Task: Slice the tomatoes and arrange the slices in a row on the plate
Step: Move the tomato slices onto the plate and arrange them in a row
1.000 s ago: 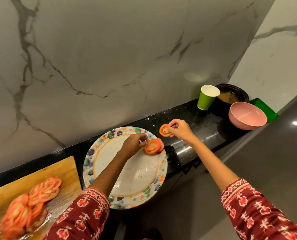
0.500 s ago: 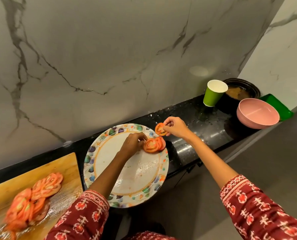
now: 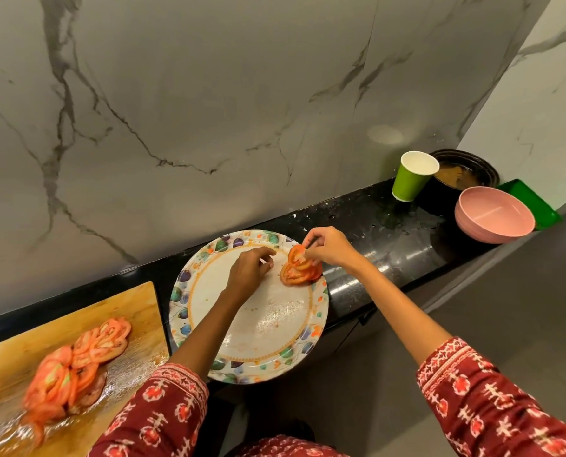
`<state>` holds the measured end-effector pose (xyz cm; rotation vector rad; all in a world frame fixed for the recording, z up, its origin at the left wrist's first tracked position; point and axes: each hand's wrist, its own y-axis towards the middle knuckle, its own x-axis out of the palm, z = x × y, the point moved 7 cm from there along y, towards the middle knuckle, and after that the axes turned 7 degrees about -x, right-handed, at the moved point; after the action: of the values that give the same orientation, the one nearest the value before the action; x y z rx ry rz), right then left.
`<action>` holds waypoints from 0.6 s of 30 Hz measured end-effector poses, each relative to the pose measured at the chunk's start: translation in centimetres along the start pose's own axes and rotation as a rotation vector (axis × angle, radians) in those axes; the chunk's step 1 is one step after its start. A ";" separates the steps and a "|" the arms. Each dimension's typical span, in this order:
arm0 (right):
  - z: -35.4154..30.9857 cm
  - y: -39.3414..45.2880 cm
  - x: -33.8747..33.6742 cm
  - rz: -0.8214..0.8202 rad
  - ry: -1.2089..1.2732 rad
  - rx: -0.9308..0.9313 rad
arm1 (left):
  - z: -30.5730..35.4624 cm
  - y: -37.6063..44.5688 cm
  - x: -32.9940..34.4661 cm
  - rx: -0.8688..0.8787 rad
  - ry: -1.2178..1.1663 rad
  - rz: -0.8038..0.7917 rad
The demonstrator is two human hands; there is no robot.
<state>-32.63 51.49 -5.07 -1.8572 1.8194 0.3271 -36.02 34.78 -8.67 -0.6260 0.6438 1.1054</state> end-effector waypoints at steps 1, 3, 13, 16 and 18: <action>0.0 -0.1 0.6 -0.001 -0.017 0.015 | -0.3 -0.3 0.0 0.001 -0.005 -0.005; 0.1 -0.1 1.9 0.002 -0.043 0.039 | -0.7 -0.9 0.0 0.007 -0.025 -0.018; 0.1 -0.5 3.6 0.058 -0.108 0.053 | 0.3 -2.4 1.5 0.021 0.095 -0.007; 0.6 -0.6 1.7 0.147 -0.111 0.019 | 0.7 -2.3 2.0 0.027 0.146 -0.028; 1.2 -0.8 0.5 0.178 -0.085 0.013 | 1.0 -2.1 2.2 0.019 0.168 -0.048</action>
<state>-31.57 51.66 -6.21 -1.6499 1.9271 0.4495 -33.18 36.11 -9.36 -0.7200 0.7787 1.0079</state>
